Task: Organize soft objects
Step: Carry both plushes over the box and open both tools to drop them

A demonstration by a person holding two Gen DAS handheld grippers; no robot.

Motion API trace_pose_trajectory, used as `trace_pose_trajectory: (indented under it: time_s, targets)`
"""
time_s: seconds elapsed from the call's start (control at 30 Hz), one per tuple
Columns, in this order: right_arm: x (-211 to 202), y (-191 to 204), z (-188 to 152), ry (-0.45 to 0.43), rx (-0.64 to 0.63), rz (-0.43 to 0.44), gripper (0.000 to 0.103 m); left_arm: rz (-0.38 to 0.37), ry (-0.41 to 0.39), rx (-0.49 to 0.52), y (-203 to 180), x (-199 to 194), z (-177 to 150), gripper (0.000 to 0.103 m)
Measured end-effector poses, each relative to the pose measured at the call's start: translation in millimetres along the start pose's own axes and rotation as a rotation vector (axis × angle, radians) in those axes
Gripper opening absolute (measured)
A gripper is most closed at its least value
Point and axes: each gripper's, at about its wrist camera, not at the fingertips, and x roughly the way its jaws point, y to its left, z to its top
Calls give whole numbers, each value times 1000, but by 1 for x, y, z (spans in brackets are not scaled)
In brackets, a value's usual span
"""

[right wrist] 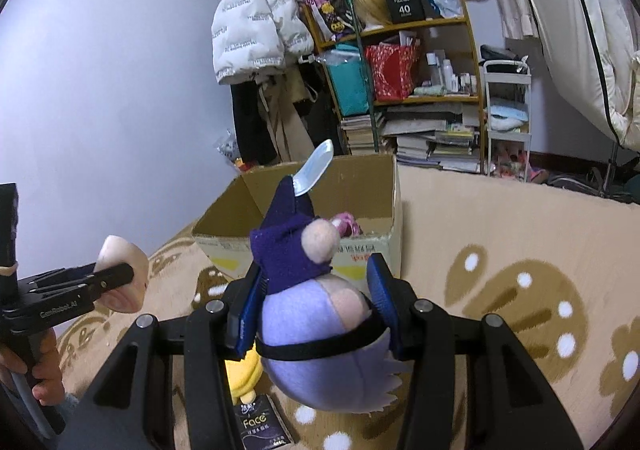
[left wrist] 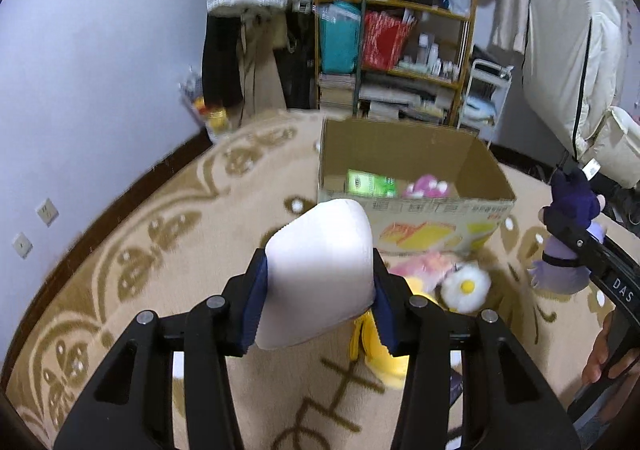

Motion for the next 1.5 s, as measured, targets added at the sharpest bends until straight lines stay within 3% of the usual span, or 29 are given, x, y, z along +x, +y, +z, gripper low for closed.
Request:
trace_pose_trajectory:
  time_s: [0.4,0.9,1.17,1.5]
  targets:
    - [-3,2,19,-74,-17,9,52,4,-102,42,-9,-11,12,46]
    - [20,4,41,-83,-57,11,52,22,-181,34,-16,3,34,46]
    - [45,5,49,-60,-102,21,52,-25,-152,35,-22,28,44,46]
    - [66,1,56,-54,-137,31,52,-31,-165,96,-37,44,59,46]
